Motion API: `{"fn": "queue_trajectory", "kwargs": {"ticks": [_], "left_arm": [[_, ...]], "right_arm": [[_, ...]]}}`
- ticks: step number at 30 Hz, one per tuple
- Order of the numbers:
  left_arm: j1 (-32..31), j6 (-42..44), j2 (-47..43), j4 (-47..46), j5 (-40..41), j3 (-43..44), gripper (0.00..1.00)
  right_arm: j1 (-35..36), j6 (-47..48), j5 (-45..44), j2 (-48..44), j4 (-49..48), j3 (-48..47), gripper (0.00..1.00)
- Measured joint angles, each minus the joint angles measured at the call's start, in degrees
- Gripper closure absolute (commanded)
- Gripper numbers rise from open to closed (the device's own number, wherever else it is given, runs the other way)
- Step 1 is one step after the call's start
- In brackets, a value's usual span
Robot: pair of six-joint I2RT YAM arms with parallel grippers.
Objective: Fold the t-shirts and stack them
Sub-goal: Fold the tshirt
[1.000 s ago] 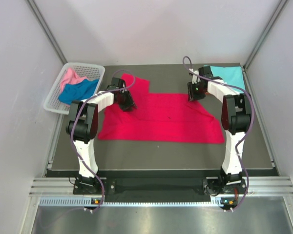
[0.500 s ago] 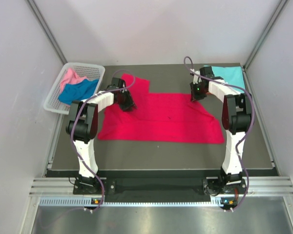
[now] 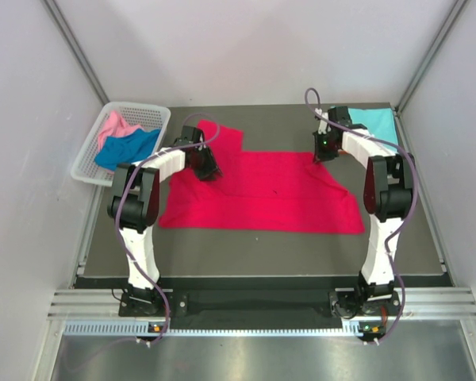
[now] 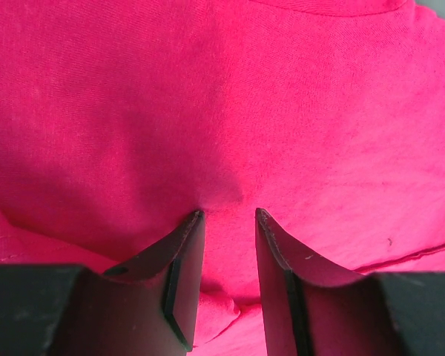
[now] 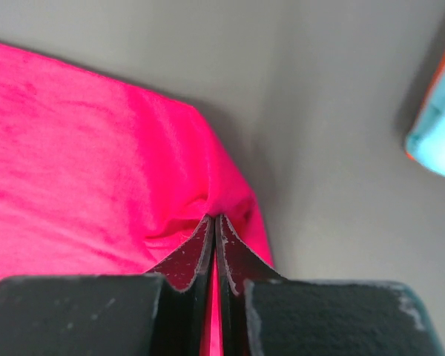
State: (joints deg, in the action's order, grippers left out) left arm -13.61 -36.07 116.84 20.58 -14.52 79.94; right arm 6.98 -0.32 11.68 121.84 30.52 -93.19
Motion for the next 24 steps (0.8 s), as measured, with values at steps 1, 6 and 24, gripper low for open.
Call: {"fn": "queue_trajectory", "kwargs": {"ticks": [1,6,24], "left_arm": [[0.00,-0.02,0.04,0.02,0.00,0.11,0.61],[0.00,-0.02,0.44,-0.02,0.00,0.61,0.61],[0.00,-0.04,1.31,-0.02,-0.02,1.73,0.61]], "right_arm": [[0.00,-0.44,-0.35,-0.76,-0.11,0.35,1.00],[0.00,-2.14,-3.43,-3.85,-1.20,0.63,1.00],[-0.02,-2.03,-12.90,-5.55,1.40,-0.61,1.00]]}}
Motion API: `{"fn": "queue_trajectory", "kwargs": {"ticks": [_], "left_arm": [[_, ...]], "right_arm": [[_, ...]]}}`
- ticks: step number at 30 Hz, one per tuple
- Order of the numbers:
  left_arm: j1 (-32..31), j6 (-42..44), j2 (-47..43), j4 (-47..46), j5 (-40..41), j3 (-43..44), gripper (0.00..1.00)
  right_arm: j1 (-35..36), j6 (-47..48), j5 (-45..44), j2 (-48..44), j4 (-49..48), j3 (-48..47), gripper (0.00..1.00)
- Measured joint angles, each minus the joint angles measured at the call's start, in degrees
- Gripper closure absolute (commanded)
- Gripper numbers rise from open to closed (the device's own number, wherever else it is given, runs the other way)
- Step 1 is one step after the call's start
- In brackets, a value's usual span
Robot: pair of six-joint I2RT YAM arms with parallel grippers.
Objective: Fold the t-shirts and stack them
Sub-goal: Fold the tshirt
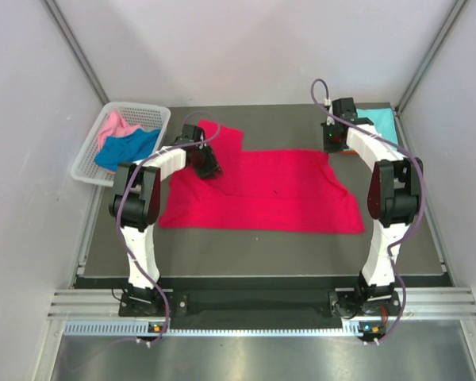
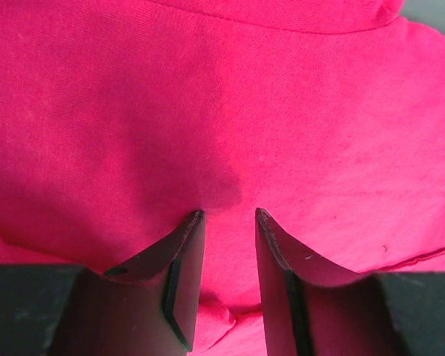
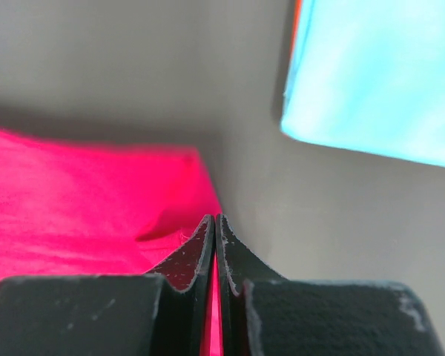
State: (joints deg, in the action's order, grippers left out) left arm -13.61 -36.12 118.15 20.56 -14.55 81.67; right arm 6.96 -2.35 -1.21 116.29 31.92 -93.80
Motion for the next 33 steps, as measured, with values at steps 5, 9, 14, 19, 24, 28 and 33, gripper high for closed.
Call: {"fn": "queue_trajectory", "kwargs": {"ticks": [5,9,14,19,24,28,33], "left_arm": [[0.00,-0.15,0.15,0.00,-0.13,0.20,0.61],[0.00,-0.17,0.24,0.00,-0.13,0.31,0.61],[0.00,-0.17,0.33,0.02,-0.13,0.46,0.61],[0.00,-0.22,0.42,0.00,-0.11,0.63,0.61],[0.00,-0.26,0.52,0.00,-0.13,0.74,0.61],[0.00,-0.39,0.52,0.02,-0.07,0.79,0.61],[0.00,-0.42,0.52,0.00,0.02,0.79,0.61]], "right_arm": [[-0.11,0.61,-1.40,0.20,0.72,-2.51,1.00],[-0.55,0.70,-1.60,2.03,0.57,-5.29,1.00],[-0.87,0.66,-2.47,4.98,0.72,-6.88,1.00],[-1.05,0.81,-6.34,7.28,0.83,-7.54,1.00],[-1.95,0.74,-10.84,7.65,0.66,-7.54,1.00],[-2.67,0.66,-14.71,7.65,0.63,-7.52,1.00],[-2.97,0.66,-18.71,7.65,0.59,-7.52,1.00]]}}
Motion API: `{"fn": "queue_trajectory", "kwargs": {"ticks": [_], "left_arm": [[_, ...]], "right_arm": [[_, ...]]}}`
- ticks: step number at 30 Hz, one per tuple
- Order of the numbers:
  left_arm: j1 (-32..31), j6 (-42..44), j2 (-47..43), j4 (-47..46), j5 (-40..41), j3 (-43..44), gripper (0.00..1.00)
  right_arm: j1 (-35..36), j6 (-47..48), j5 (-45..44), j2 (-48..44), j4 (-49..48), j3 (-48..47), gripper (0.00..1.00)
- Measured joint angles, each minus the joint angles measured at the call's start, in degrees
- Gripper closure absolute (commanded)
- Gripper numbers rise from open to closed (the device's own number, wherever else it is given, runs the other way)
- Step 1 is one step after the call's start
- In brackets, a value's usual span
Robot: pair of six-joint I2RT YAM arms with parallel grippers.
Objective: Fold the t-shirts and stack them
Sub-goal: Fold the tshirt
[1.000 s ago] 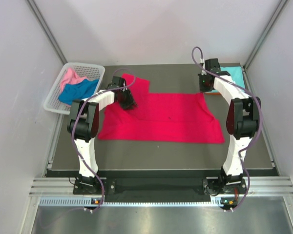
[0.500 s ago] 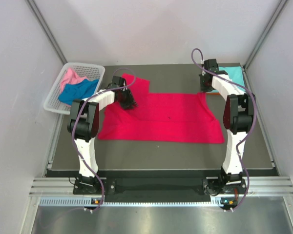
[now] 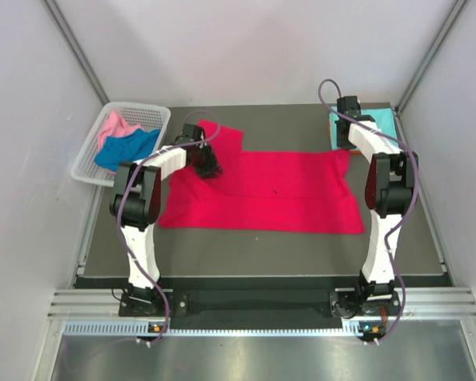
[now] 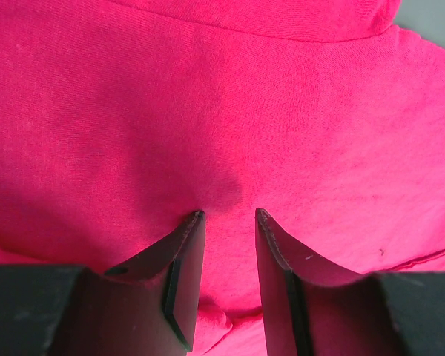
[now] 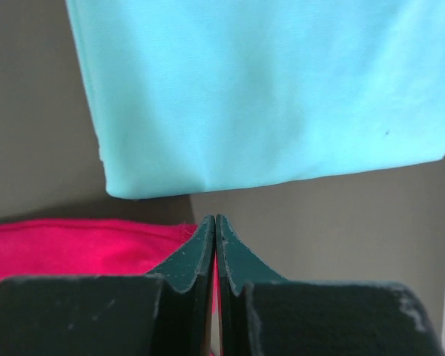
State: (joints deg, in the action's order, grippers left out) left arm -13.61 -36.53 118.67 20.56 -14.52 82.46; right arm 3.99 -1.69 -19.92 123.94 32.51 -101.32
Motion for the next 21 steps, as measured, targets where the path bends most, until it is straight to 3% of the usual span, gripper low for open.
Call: {"fn": "queue_trajectory", "kwargs": {"ticks": [8,21], "left_arm": [[0.00,-0.02,0.00,0.00,0.00,0.00,0.61],[0.00,-0.11,0.00,0.00,0.02,0.00,0.61]], "right_arm": [[0.00,0.35,-4.44,0.00,-0.22,0.00,1.00],[0.02,4.59,-4.55,0.02,-3.23,0.00,1.00]]}}
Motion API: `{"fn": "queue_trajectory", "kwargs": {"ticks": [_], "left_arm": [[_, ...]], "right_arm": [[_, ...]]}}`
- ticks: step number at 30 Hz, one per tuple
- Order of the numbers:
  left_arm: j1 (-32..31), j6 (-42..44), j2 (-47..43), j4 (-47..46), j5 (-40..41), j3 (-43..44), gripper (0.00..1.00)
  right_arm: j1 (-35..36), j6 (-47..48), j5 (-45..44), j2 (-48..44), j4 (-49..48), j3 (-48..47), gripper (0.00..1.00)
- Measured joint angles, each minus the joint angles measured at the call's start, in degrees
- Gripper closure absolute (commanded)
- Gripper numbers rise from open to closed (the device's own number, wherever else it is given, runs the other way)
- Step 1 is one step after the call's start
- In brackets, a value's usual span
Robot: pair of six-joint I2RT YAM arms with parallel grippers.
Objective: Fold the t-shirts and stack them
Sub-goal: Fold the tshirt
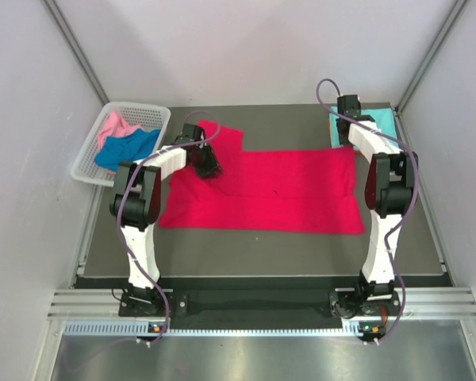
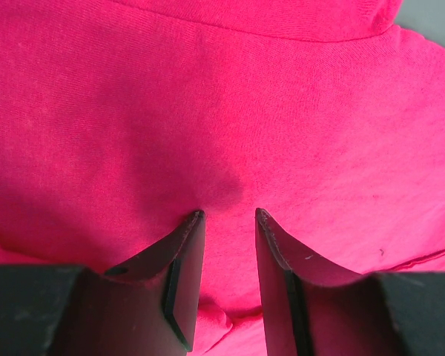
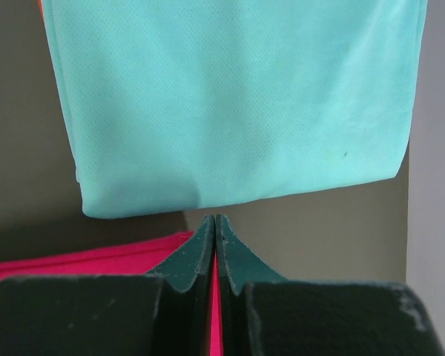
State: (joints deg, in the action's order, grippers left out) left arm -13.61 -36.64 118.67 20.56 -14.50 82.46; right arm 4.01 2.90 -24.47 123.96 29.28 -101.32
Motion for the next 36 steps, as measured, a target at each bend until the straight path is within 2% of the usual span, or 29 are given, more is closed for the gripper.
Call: {"fn": "queue_trajectory", "kwargs": {"ticks": [2,6,9,14,21,26,31,36], "left_arm": [[0.00,-0.09,0.00,0.00,0.00,0.00,0.61],[0.00,-0.28,0.00,0.48,-0.24,0.37,0.60],[-0.13,-0.26,0.24,1.73,0.02,1.49,0.59],[-0.48,-0.24,0.13,4.04,0.52,4.09,0.59],[-0.63,-0.09,-5.27,5.07,-1.70,3.23,0.59],[-0.66,0.15,-12.59,5.09,-4.39,-1.97,0.59],[-0.66,0.13,-15.67,3.91,-7.89,-7.19,0.60],[-0.70,0.11,-16.06,3.91,-9.01,-12.59,0.60]], "right_arm": [[0.00,0.17,-0.09,0.00,-0.17,0.02,0.96],[0.00,0.11,-0.07,0.00,1.09,-0.37,0.75],[0.00,-1.27,0.87,0.20,5.11,-2.91,0.67],[-0.07,-7.76,5.20,-3.63,9.84,-1.81,0.64],[-1.33,-23.23,14.34,-26.12,15.28,20.50,0.67],[-2.82,-34.64,16.20,-35.85,17.51,35.21,0.67],[-3.98,-42.69,17.53,-38.42,18.18,46.49,0.68],[-5.33,-47.32,15.28,-38.47,17.84,51.17,0.68]]}}
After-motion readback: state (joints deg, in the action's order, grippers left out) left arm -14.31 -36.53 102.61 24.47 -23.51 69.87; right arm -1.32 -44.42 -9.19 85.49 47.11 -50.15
